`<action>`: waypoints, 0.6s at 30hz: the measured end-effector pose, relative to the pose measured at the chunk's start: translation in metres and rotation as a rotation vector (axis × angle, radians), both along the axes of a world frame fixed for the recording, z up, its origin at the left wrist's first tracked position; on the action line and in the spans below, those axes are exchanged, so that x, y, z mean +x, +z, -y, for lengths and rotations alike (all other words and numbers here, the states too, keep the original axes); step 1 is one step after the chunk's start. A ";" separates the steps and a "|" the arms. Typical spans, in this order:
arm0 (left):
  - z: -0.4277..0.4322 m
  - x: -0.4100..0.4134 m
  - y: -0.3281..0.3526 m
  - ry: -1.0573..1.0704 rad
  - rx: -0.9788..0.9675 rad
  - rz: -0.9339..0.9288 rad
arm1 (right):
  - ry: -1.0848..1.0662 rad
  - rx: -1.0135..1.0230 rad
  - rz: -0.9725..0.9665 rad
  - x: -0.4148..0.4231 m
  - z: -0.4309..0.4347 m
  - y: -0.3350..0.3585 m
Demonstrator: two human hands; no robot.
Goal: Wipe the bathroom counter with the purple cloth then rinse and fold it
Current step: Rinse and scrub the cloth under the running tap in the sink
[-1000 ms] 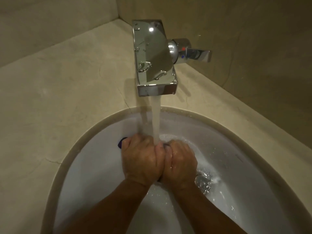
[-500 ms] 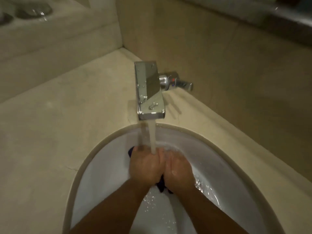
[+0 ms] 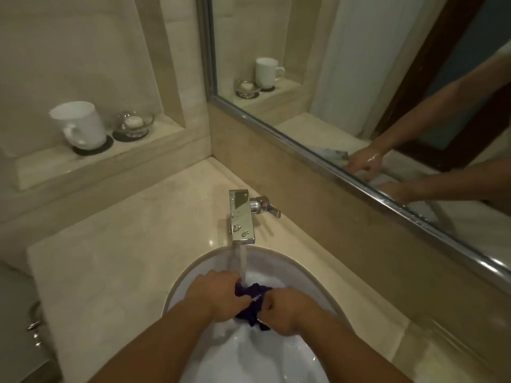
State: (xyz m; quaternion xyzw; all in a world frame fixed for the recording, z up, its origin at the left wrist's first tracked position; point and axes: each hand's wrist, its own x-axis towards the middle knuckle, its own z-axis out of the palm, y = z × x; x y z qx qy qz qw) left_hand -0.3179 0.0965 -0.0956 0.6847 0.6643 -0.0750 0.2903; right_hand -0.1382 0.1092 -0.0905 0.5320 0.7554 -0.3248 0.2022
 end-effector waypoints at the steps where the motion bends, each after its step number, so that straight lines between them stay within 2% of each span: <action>1: 0.005 0.003 0.011 -0.014 -0.020 0.006 | 0.025 -0.008 0.048 -0.001 0.006 0.012; 5: 0.021 0.011 0.048 -0.035 -0.047 0.032 | -0.087 0.056 0.065 0.000 0.016 0.050; 11: 0.018 0.003 0.088 -0.048 0.073 0.053 | -0.214 0.196 -0.032 0.002 0.005 0.100; 18: 0.000 -0.016 0.095 -0.075 0.066 -0.169 | -0.236 0.232 0.009 -0.019 -0.025 0.092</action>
